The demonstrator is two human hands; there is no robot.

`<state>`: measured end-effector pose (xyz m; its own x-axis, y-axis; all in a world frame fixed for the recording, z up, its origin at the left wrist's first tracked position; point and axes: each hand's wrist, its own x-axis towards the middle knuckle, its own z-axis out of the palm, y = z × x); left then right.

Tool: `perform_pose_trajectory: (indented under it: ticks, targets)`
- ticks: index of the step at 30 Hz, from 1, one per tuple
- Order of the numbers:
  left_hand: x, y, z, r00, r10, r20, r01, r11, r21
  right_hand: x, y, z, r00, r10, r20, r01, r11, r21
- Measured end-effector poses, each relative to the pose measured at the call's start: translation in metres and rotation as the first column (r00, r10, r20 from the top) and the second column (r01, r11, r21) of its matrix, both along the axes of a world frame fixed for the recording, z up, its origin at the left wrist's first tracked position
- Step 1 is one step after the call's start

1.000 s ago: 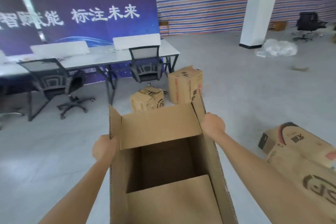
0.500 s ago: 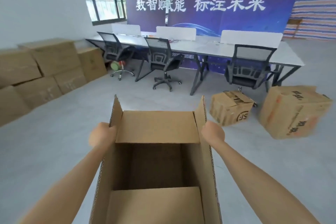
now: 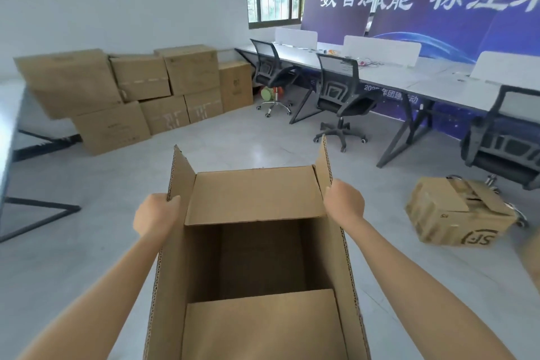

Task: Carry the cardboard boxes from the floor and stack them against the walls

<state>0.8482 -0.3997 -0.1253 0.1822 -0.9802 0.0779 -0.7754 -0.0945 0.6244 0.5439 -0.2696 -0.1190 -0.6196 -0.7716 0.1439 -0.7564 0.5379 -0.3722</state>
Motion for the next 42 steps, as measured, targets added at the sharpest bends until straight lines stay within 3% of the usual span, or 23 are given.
perform_pose_trajectory:
  ticks: [9,23,35,42]
  targets:
    - [-0.005,-0.051,-0.027,0.990,0.141,-0.018,-0.141,0.989,0.040,-0.018,-0.088,-0.019,0.991,0.136,-0.002,-0.136,0.988,0.074]
    - [-0.067,-0.238,-0.021,0.980,0.190,-0.055,-0.189,0.982,0.031,-0.080,-0.288,-0.011,0.986,0.165,0.001,-0.164,0.980,0.112]
    - [-0.204,-0.350,-0.026,0.975,0.221,0.038,-0.224,0.969,0.106,-0.219,-0.404,-0.054,0.980,0.150,0.133,-0.168,0.976,0.136]
    - [-0.248,-0.400,-0.014,0.936,0.352,0.009,-0.352,0.934,0.061,-0.279,-0.502,-0.022,0.943,0.328,0.057,-0.332,0.941,0.072]
